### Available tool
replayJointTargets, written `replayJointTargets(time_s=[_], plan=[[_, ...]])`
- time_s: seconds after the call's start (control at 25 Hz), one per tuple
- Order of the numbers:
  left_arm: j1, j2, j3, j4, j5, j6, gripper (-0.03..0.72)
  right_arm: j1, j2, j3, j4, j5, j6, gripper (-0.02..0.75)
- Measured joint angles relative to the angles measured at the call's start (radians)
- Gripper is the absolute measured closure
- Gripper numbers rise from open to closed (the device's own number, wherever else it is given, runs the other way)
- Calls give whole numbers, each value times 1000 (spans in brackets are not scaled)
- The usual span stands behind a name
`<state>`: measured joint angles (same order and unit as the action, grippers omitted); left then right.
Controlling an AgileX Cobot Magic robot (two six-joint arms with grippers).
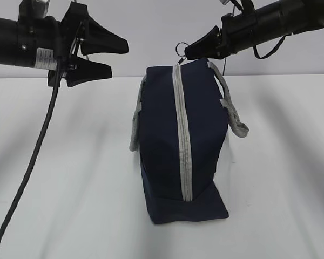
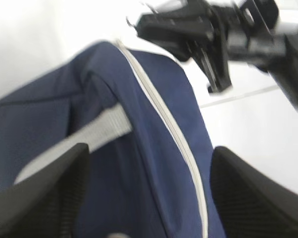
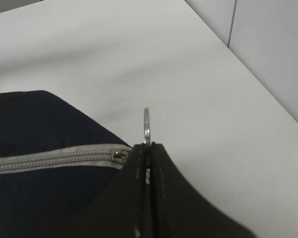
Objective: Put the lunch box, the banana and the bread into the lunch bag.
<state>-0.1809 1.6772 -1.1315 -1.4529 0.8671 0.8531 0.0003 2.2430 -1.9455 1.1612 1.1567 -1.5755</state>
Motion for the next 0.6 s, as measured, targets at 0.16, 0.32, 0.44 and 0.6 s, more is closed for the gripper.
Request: replayJointTargets(time_s=[0.16, 0.32, 0.44, 0.6], plan=[[0, 54, -79, 45, -34, -133, 205, 0, 0, 0, 0, 0, 0, 738], [-4, 135, -166, 97, -19, -245, 241, 0, 0, 0, 0, 0, 0, 738], [-18, 189, -239, 145, 1, -316, 250, 0, 0, 0, -2, 0, -11, 738], [-43, 256, -341, 206, 13, -394, 253, 0, 0, 0, -30, 2, -17, 738]])
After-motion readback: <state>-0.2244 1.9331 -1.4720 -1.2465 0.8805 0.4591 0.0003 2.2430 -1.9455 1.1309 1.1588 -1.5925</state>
